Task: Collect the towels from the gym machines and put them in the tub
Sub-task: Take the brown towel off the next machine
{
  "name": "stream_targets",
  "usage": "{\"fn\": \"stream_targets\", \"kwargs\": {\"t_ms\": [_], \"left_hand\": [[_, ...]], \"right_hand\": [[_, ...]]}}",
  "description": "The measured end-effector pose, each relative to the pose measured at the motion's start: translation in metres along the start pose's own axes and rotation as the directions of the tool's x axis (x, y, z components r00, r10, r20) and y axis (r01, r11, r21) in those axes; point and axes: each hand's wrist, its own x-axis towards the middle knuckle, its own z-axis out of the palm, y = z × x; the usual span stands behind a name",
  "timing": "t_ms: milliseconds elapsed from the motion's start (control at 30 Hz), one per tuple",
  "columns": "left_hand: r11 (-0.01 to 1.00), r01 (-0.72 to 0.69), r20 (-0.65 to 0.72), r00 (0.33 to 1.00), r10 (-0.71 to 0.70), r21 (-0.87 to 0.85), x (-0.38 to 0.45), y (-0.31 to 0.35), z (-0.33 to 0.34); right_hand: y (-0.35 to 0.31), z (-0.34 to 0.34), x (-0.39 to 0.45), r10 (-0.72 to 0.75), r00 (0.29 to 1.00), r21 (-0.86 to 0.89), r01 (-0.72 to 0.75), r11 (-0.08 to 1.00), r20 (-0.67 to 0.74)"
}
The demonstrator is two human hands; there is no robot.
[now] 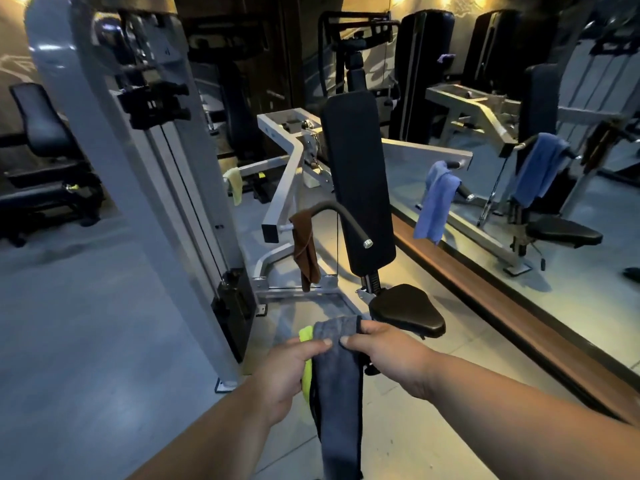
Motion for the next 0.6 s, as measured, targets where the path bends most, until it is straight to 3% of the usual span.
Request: {"fn": "stream_targets", "kwargs": {"t_ms": [300,600], "left_hand": [[0.997,0.068,0.003,0.998,-0.068,-0.048,0.152,0.081,-0.054],[0.984,0.081,-0.071,0.993,-0.093,-0.159,0.21,0.134,-0.075]], "right_hand": [[-0.066,-0.029,0.146,0.084,0.988,-0.039,-0.09,0.995,-0.131],[-0.093,-0.06,0.25,0.141,0.981,-0.028,-0.146,0.989,-0.136]]}}
